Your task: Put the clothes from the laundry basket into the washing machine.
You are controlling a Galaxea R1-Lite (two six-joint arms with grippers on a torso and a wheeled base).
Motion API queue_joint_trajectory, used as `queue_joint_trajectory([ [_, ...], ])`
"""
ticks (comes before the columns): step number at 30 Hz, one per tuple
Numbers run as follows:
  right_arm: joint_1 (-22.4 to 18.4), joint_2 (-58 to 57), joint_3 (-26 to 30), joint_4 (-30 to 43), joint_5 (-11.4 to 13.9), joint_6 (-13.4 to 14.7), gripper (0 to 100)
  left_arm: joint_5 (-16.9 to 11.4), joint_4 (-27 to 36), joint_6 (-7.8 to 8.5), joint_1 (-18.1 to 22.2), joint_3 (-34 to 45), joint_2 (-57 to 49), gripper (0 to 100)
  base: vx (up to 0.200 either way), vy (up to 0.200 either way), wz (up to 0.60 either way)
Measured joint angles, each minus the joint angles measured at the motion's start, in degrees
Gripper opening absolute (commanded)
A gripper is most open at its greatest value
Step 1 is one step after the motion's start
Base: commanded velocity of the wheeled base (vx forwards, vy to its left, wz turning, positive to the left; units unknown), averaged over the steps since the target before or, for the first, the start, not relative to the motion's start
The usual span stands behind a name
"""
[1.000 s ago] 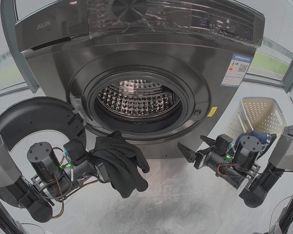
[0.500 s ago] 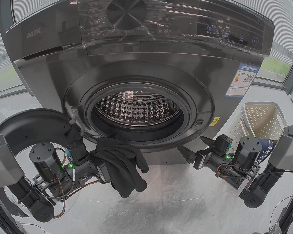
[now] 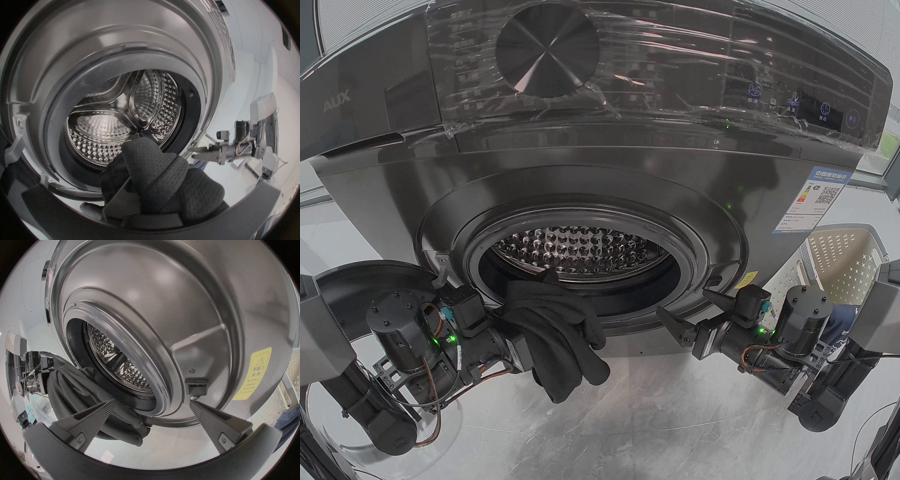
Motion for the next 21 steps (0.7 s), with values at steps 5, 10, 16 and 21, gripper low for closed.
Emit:
queue_joint_trajectory([
  [5,1.7,0.0,0.2,-0.2,-0.5,0.1,100,3.2,-0.1,-4.57,-2.4,-2.6,-0.6,0,0.000,0.000,0.00],
  [10,3.8,-0.3,0.5,-1.2,-0.7,0.1,100,5.0,0.0,-5.18,-4.5,-5.5,1.7,0,0.000,0.000,0.00],
  [16,5.5,-0.7,2.5,-0.9,-0.6,0.1,100,6.0,-0.1,-2.50,-6.0,-9.4,6.7,0,0.000,0.000,0.00],
  [21,6.2,-1.4,4.6,-0.8,-0.5,-0.1,100,7.7,0.0,-0.57,-6.9,-9.3,9.8,0,0.000,0.000,0.00],
])
